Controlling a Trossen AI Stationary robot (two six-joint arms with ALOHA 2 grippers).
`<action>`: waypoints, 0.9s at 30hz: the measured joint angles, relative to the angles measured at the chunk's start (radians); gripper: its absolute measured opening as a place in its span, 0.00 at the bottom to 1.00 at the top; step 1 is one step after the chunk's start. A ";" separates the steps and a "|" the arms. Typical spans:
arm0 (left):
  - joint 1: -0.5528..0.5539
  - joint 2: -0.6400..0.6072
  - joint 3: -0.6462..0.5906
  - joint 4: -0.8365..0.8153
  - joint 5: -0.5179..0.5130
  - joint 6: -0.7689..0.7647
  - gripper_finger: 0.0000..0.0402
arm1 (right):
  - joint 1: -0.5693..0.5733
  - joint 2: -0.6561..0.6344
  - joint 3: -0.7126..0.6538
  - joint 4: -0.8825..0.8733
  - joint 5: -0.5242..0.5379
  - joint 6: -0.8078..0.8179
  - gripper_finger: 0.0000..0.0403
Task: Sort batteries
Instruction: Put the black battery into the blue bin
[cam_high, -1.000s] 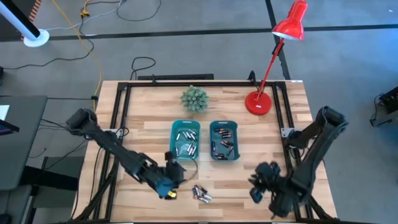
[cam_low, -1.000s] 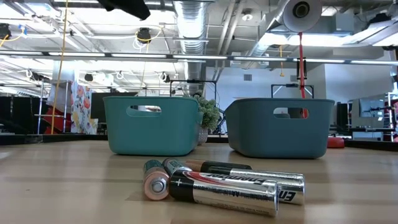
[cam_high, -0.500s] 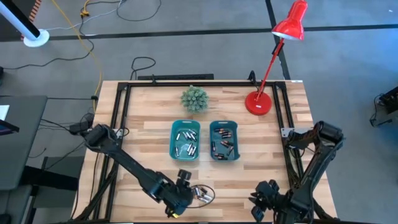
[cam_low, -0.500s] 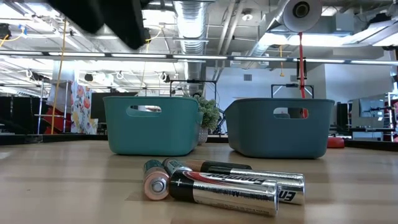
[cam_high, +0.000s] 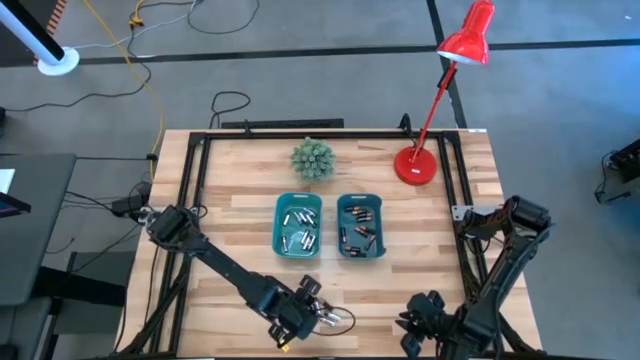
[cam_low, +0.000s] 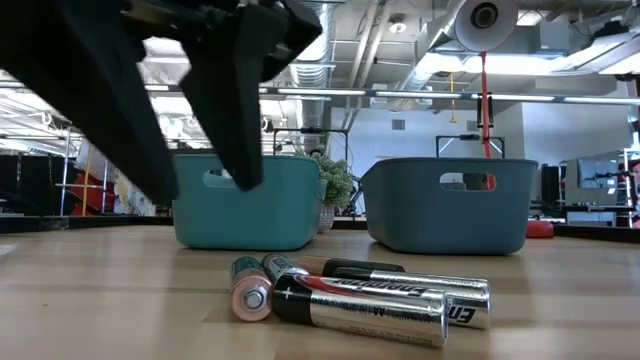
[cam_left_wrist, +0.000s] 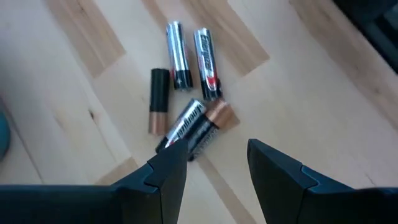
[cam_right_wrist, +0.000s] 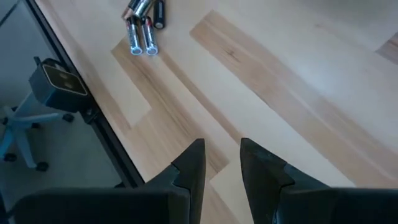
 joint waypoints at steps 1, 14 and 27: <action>0.006 -0.001 0.000 0.002 0.005 0.002 0.40 | -0.001 0.000 0.000 0.000 0.000 0.000 0.29; 0.036 0.010 -0.002 -0.005 0.152 0.197 0.40 | -0.026 0.000 0.000 0.003 0.000 0.059 0.29; 0.046 0.019 -0.002 -0.015 0.154 0.290 0.40 | -0.082 0.000 0.000 0.032 0.000 0.054 0.29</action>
